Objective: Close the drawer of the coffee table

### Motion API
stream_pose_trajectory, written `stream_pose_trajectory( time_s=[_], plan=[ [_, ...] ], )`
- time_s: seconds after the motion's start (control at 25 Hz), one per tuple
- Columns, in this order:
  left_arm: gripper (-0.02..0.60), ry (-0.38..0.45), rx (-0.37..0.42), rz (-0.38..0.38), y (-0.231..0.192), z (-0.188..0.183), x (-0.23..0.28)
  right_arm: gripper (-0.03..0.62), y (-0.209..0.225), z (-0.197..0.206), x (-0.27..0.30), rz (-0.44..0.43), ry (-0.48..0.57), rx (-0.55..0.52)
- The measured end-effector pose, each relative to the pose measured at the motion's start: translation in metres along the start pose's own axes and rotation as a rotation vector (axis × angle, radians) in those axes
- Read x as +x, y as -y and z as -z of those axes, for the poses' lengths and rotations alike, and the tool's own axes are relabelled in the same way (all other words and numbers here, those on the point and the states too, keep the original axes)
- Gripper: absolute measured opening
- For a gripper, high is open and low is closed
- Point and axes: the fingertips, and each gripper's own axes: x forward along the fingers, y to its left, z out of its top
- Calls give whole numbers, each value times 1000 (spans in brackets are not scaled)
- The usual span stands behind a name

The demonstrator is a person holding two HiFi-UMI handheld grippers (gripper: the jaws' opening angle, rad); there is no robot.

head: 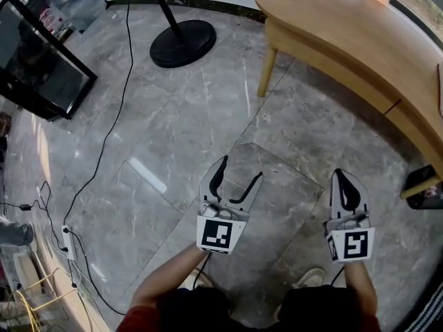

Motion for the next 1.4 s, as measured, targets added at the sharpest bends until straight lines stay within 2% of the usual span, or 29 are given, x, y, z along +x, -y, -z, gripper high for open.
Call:
stream_pose_trajectory(
  time_s=[0.4, 0.6, 0.8, 0.96, 1.08, 1.24, 1.32, 1.4],
  plan=[
    [337, 17, -6, 8, 5, -4, 3, -3, 3, 4, 1, 1, -5, 7],
    [308, 17, -11, 14, 8, -3, 2, -3, 2, 5, 1, -1, -4, 7],
    [182, 6, 44, -9, 6, -3, 3, -3, 2, 4, 2, -4, -4, 7],
    [44, 12, 44, -55, -1, 2, 1, -3, 3, 8, 3, -7, -8, 9],
    [8, -7, 25, -51, -4, 8, 0, -3, 3, 11, 4, -8, -20, 18],
    [7, -57, -19, -41, -12, 10, 1, -3, 1, 14, 7, -5, -65, 61],
    [6, -53, -46, -40, -18, -7, 3, -3, 1, 7, 10, -11, -97, 86],
    [7, -21, -40, -23, -22, -36, 6, -3, 2, -14, 13, -24, -115, 98]
  ],
)
